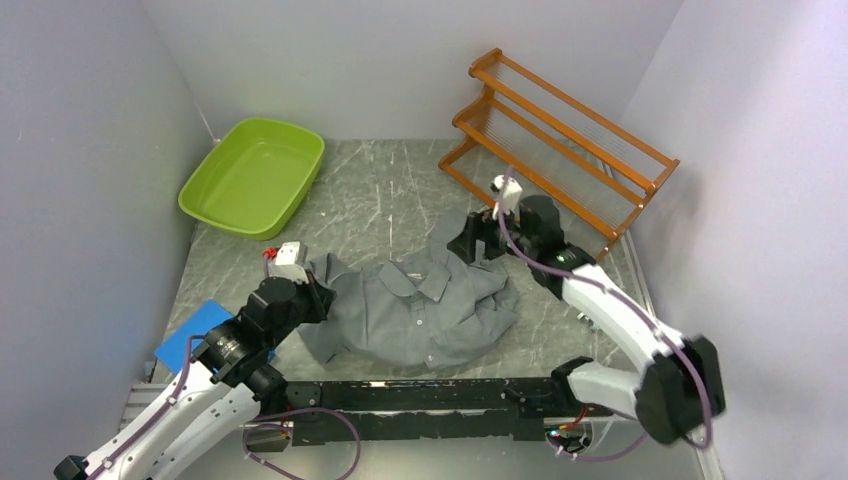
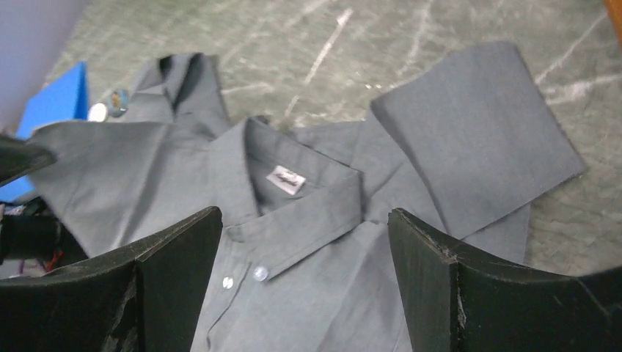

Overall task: Pin the brooch onto the clothing
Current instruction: Flatten out the clothes at the center of the board.

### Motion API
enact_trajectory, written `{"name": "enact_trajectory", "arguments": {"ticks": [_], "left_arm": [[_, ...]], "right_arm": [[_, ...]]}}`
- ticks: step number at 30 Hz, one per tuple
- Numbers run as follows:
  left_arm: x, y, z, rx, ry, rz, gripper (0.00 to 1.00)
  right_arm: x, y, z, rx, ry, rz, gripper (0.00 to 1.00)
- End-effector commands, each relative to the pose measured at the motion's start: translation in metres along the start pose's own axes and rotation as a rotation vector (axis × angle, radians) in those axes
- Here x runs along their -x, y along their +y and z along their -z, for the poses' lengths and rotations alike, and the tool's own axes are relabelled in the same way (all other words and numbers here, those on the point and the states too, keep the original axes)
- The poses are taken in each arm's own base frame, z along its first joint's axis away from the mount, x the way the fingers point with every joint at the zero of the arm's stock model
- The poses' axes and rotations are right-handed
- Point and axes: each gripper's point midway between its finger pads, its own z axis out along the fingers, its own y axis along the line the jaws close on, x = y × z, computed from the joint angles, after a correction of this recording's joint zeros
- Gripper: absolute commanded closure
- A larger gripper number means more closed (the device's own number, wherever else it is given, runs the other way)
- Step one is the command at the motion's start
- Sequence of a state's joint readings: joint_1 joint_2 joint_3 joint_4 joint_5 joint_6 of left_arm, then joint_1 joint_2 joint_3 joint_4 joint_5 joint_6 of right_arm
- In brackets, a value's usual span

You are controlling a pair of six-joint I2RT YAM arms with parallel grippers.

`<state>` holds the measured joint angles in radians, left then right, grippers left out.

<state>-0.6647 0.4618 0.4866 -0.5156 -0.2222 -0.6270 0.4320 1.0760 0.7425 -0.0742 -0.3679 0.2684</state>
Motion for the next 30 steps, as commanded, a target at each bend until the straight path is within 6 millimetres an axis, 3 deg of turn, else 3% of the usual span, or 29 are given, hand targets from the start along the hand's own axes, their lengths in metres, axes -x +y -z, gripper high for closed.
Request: {"name": "enact_trajectory", "arguments": {"ticks": [1,6,11,13,15,16,19,23,25,27,30], "left_arm": [[0.013,-0.005,0.007,-0.001,-0.025,0.029,0.97],[0.009,-0.001,0.007,0.012,-0.018,0.034,0.97],[0.010,-0.002,0.009,0.007,-0.022,0.033,0.97],[0.012,0.000,0.010,0.018,-0.026,0.025,0.97],[0.014,0.003,0.011,0.035,-0.033,0.024,0.98],[0.015,0.005,0.013,0.045,-0.037,0.022,0.97],[0.019,0.007,0.016,0.060,-0.049,0.021,0.97],[0.022,0.009,0.020,0.062,-0.065,0.030,0.97],[0.022,0.011,0.022,0.073,-0.071,0.043,0.97],[0.023,0.015,0.024,0.090,-0.081,0.055,0.97],[0.025,0.023,0.028,0.128,-0.106,0.071,0.97]], "right_arm": [[-0.015,-0.031,-0.029,-0.045,0.151,-0.065,0.13],[-0.045,-0.051,-0.049,-0.078,0.304,-0.128,0.24],[-0.079,-0.060,-0.049,-0.098,0.422,-0.156,0.31],[-0.091,-0.060,-0.049,-0.085,0.457,-0.164,0.43],[-0.097,-0.058,-0.048,-0.067,0.472,-0.169,0.63],[-0.096,-0.057,-0.047,-0.065,0.468,-0.165,0.72],[-0.069,-0.049,-0.033,-0.075,0.362,-0.110,0.98],[-0.023,-0.029,0.004,-0.086,0.159,-0.038,1.00],[-0.011,-0.019,0.025,-0.090,0.069,-0.033,1.00],[-0.014,-0.009,0.044,-0.077,0.006,-0.061,1.00],[-0.044,-0.003,0.063,-0.078,-0.023,-0.190,1.00]]}}
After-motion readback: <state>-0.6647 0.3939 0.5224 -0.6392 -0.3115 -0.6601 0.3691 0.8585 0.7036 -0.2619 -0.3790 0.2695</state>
